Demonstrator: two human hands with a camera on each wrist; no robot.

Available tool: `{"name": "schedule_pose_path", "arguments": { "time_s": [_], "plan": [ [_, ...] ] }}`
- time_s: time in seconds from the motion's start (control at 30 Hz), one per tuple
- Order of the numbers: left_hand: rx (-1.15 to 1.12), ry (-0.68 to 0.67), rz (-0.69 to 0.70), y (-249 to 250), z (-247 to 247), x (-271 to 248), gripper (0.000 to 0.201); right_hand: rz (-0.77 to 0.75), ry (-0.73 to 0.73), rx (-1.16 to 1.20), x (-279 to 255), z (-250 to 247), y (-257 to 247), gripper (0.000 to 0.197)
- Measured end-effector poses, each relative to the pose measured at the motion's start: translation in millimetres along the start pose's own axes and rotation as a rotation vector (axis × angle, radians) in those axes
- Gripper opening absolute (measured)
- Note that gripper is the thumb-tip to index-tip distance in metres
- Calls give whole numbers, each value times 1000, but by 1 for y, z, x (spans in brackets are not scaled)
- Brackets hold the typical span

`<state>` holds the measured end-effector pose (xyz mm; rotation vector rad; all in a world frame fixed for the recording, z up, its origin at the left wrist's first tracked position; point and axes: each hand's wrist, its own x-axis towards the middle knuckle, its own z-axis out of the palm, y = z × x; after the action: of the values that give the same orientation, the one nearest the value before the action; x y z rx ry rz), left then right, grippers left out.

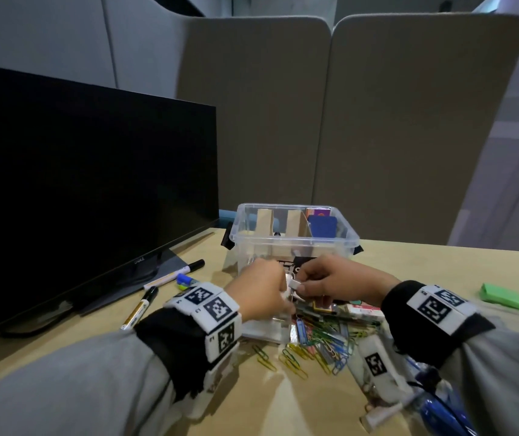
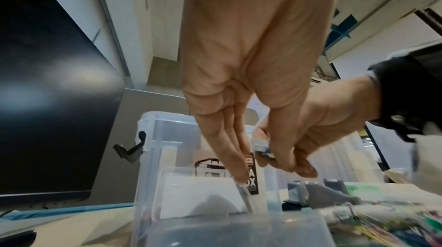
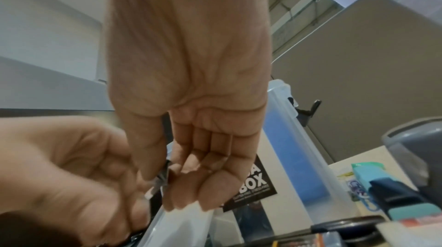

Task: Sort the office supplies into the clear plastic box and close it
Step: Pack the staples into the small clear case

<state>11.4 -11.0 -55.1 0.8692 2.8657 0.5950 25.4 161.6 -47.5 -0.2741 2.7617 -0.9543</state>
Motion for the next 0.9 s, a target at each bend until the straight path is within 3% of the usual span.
{"name": "schedule_pose_path", "arguments": {
  "time_s": [0.07, 0.17, 0.23, 0.43, 0.63, 0.8, 0.9],
  "plan": [
    [-202, 63, -80, -1, -5, 3, 27, -11, -11, 42, 0, 1, -1, 16],
    [-615, -8, -186, -3, -9, 4, 8, -47, 33, 30, 0, 3, -5, 7],
    [-752, -40, -223, -8, -11, 5, 5, -79, 82, 2, 1, 4, -8, 5],
    [-867, -53, -255, -22, -7, 10, 13, -80, 131, 100, 3, 6, -6, 10],
    [-1054, 15, -288, -31, -3, 14, 12, -35, 152, 390, 9, 11, 0, 7],
    [-1113, 50, -322, -38, 1, 16, 10, 12, 160, 404, 14, 14, -4, 5],
    [-1116, 77, -339, -46, 2, 19, 12, 37, 172, 409, 17, 10, -4, 15]
  ]
}}
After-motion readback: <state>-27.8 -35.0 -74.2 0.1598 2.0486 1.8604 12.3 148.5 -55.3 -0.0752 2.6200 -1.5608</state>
